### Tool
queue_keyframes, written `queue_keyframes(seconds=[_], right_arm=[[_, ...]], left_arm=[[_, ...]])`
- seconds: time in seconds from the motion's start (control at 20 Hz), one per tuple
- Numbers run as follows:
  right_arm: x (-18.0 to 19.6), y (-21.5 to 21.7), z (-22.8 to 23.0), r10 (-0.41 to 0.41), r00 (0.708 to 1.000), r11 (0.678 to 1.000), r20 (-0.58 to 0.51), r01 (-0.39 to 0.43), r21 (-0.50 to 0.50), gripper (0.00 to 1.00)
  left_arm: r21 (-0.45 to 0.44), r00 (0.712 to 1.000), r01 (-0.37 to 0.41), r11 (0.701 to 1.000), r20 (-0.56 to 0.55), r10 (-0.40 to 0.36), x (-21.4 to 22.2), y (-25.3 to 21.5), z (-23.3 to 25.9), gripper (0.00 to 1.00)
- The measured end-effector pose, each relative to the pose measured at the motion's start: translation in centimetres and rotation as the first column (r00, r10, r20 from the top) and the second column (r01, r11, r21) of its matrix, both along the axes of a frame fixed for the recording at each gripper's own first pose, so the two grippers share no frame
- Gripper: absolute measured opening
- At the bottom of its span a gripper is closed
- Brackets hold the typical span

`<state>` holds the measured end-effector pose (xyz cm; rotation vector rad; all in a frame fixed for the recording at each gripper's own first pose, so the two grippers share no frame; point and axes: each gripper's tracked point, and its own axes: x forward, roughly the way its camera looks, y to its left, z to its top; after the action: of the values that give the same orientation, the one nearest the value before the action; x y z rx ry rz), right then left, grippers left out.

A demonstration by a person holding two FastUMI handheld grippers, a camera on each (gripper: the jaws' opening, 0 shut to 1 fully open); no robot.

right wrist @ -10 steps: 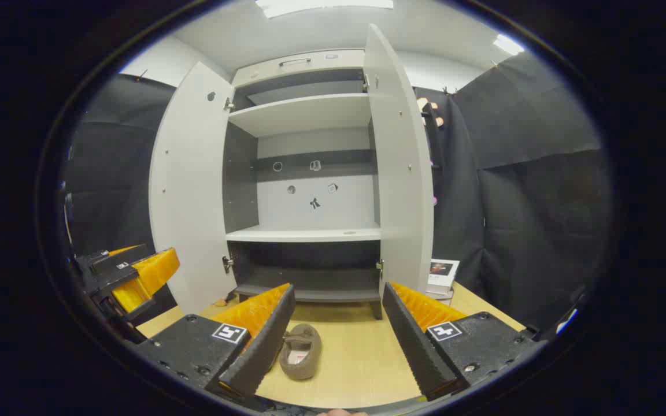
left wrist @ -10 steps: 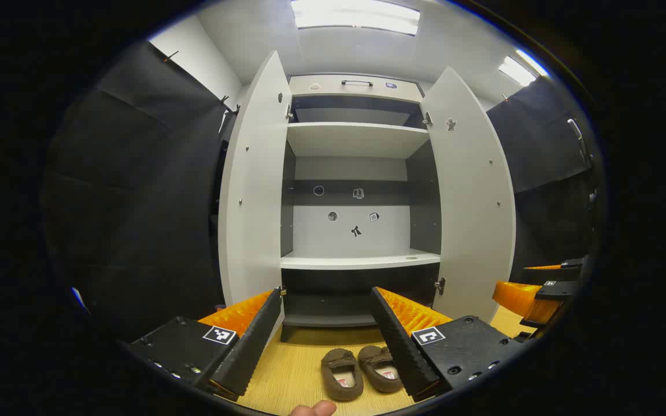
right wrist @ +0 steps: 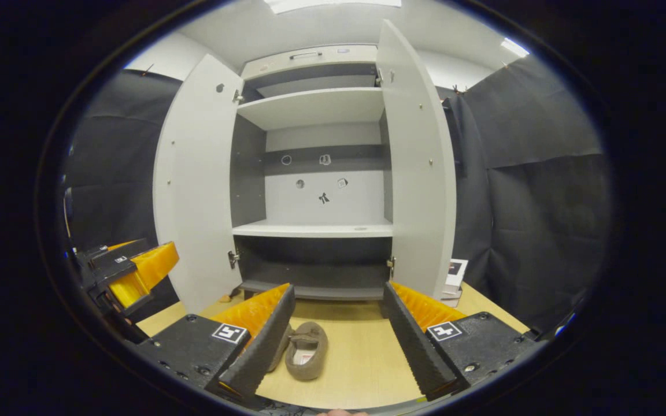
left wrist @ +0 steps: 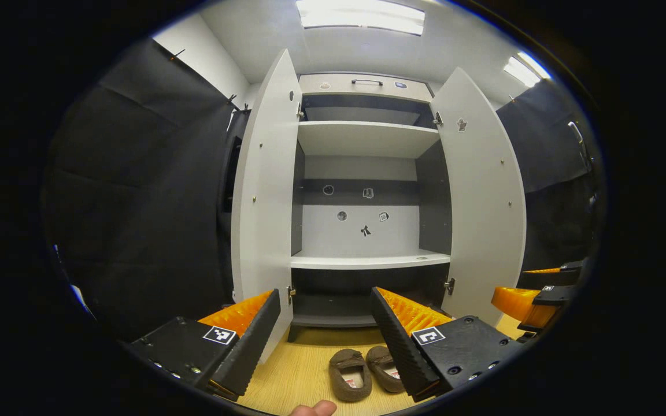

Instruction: Grab one shoe with the right hand and put it into the shoe cabinet, grab the other shoe with the left hand and put it into the shoe cabinet; then close the right door with the right hand and the left door with the left hand.

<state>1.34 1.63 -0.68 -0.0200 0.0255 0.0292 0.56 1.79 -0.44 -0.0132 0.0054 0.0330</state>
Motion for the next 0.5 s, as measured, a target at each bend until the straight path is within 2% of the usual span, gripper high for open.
queue_keyframes(seconds=[0.15,0.35,0.4,0.5], right_arm=[[1.2,1.2,-1.1,0.035,0.999,0.999,-0.033,-0.035,-0.015,0.98],[4.1,4.2,-5.2,0.122,0.982,0.991,-0.146,-0.128,-0.03,0.98],[4.8,4.8,-6.1,0.134,0.977,0.989,-0.163,-0.142,-0.039,0.94],[6.4,5.4,-8.2,0.136,0.972,0.985,-0.194,-0.153,-0.074,0.94]], left_arm=[[-0.006,1.0,-0.002,1.0,-0.002,0.002,0.1,0.3,-0.1,0.94],[-0.005,1.0,-0.007,1.0,-0.009,0.007,0.1,0.8,-0.4,0.95],[-0.004,1.0,-0.01,1.0,-0.011,0.01,0.2,1.0,-0.6,0.94],[-0.004,1.0,-0.021,1.0,-0.017,0.021,0.1,1.6,-0.7,0.94]])
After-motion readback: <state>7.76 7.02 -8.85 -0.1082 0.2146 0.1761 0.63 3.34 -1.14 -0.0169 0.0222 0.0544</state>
